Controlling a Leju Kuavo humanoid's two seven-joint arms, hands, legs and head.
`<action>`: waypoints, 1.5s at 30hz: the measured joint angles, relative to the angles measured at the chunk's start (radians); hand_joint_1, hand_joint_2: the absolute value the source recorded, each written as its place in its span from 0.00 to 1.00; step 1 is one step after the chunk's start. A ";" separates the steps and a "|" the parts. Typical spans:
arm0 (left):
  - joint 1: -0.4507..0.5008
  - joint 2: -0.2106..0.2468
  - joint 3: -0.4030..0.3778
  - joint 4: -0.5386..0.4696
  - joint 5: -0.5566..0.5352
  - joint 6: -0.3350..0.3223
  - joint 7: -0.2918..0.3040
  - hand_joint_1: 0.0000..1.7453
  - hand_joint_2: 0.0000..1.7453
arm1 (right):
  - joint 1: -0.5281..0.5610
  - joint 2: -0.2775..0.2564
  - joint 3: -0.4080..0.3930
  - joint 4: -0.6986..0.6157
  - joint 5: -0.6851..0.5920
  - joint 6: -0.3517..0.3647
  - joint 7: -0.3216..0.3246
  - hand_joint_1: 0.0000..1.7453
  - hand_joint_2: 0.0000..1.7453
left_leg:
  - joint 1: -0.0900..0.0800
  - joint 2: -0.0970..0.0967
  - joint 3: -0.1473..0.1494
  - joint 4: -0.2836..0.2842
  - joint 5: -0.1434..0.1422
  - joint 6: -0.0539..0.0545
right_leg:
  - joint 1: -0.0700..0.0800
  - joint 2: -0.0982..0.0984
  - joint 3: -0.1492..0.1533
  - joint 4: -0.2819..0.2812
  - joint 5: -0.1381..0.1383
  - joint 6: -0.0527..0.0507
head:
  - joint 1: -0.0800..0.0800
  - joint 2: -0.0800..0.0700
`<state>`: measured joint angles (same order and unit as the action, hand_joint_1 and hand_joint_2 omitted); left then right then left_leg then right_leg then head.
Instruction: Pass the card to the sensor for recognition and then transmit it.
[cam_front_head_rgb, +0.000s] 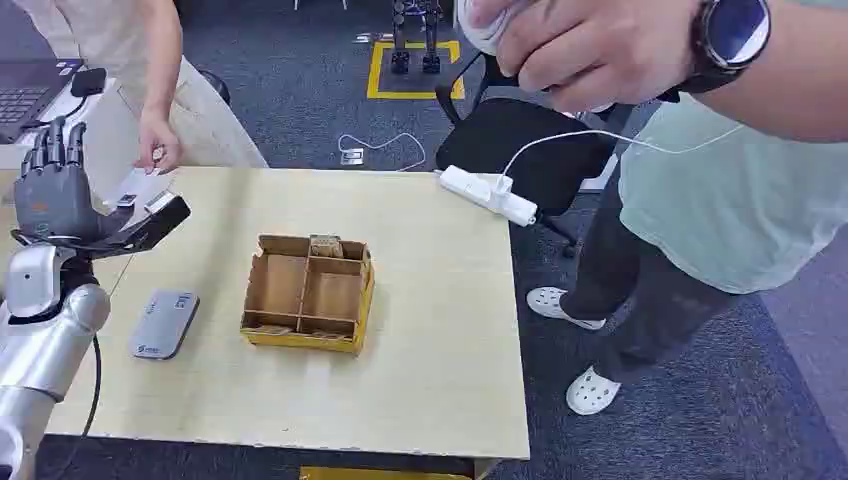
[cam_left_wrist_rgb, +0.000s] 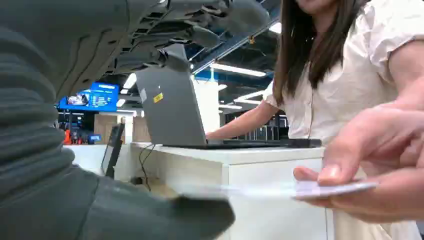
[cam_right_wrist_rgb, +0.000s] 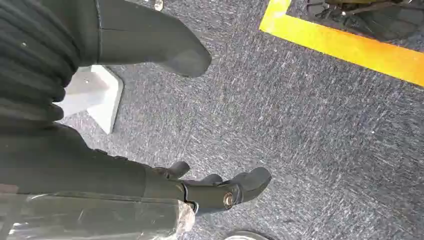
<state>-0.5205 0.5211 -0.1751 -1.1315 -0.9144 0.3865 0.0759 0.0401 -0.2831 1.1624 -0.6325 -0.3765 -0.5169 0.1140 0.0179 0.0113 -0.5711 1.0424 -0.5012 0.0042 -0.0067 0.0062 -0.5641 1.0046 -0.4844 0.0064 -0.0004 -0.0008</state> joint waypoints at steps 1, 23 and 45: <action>0.001 0.000 0.000 0.000 0.001 -0.001 -0.003 1.00 1.00 | 0.001 0.000 0.000 0.000 0.000 0.000 0.000 0.00 1.00 | 0.000 0.000 0.000 0.000 0.000 0.000 | 0.000 0.000 0.000 0.000 0.000 0.000 | 0.000 0.000; 0.019 0.002 0.000 -0.001 0.037 -0.002 -0.048 1.00 1.00 | 0.008 0.000 0.000 -0.010 0.006 -0.003 0.009 0.00 1.00 | 0.000 0.000 0.000 0.000 0.000 0.000 | 0.000 0.000 0.000 0.000 0.000 0.000 | 0.000 0.000; 0.334 0.158 0.008 -0.209 0.074 -0.082 -0.317 1.00 1.00 | 0.009 -0.011 -0.005 -0.018 0.008 0.022 -0.011 0.00 1.00 | 0.000 0.001 -0.001 -0.001 -0.001 0.000 | 0.000 0.001 -0.001 0.000 -0.001 0.000 | 0.000 0.000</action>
<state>-0.1861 0.6787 -0.1671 -1.3409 -0.8405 0.3045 -0.2407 0.0488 -0.2941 1.1578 -0.6504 -0.3689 -0.4952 0.1034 0.0179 0.0127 -0.5717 1.0418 -0.5018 0.0042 -0.0067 0.0073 -0.5649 1.0045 -0.4852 0.0069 -0.0008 -0.0008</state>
